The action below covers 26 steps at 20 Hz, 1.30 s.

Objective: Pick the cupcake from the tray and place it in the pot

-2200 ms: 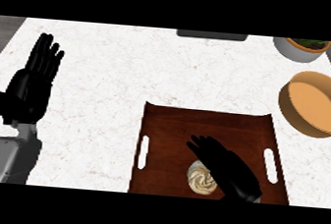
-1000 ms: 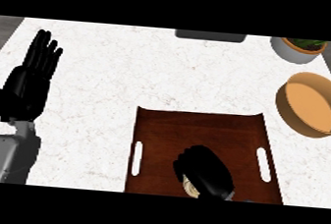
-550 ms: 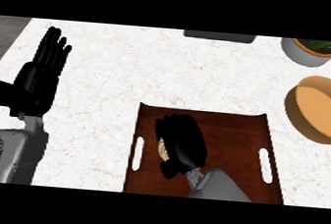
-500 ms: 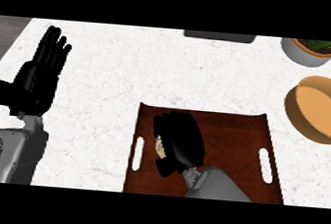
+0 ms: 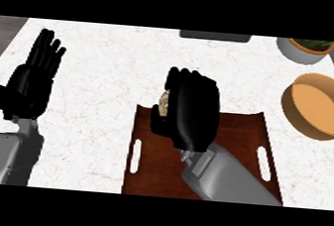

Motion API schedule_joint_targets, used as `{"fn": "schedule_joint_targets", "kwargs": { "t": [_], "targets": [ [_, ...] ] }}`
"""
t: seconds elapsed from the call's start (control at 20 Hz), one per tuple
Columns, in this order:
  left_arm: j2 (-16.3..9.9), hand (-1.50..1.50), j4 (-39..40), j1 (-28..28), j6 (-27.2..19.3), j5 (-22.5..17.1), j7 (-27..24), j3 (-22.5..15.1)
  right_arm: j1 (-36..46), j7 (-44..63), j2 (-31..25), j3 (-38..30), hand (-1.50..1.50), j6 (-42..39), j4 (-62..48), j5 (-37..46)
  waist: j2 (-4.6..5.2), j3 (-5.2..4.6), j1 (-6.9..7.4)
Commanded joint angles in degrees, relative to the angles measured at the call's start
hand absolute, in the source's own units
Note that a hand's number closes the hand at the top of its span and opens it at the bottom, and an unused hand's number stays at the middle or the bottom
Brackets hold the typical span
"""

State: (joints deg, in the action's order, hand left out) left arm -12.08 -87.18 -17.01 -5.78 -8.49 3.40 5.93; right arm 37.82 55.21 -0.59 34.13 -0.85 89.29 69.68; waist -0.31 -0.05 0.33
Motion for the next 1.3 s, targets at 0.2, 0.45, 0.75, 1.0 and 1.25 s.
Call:
{"fn": "schedule_joint_targets", "kwargs": {
  "t": [0.2, 0.45, 0.75, 1.0, 1.25],
  "targets": [
    [-0.7, 0.00, -2.7, 1.9, 0.4, -0.5, 1.1, 0.7, 0.6, 3.9, -8.5, -10.4, 1.50, -1.2, 12.6, 7.6, -0.06, 0.08, -1.00],
    [-0.7, 0.00, -2.2, 0.7, 0.0, -0.4, 1.9, 1.1, -3.2, 0.9, -16.0, -20.2, 1.50, -8.6, 22.1, 2.2, 0.01, 0.07, -1.17],
    [0.8, 0.00, -1.0, -3.1, -2.4, 1.8, 2.8, -0.2, -10.4, -7.1, -21.9, -31.5, 1.50, -8.2, 21.1, -6.7, 0.28, 0.08, -0.88],
    [1.4, 0.00, -0.5, 2.6, -0.3, 2.1, -2.4, -0.3, -19.6, -19.5, -27.5, -43.0, 1.50, 0.0, 16.9, -13.6, 0.34, 0.10, -0.86],
    [-0.6, 0.00, 2.6, 2.2, 2.8, -0.1, -4.6, 2.6, -20.1, -32.2, -31.9, -51.7, 1.50, 2.9, 6.4, -20.6, 0.45, 0.07, -0.58]
  ]
}}
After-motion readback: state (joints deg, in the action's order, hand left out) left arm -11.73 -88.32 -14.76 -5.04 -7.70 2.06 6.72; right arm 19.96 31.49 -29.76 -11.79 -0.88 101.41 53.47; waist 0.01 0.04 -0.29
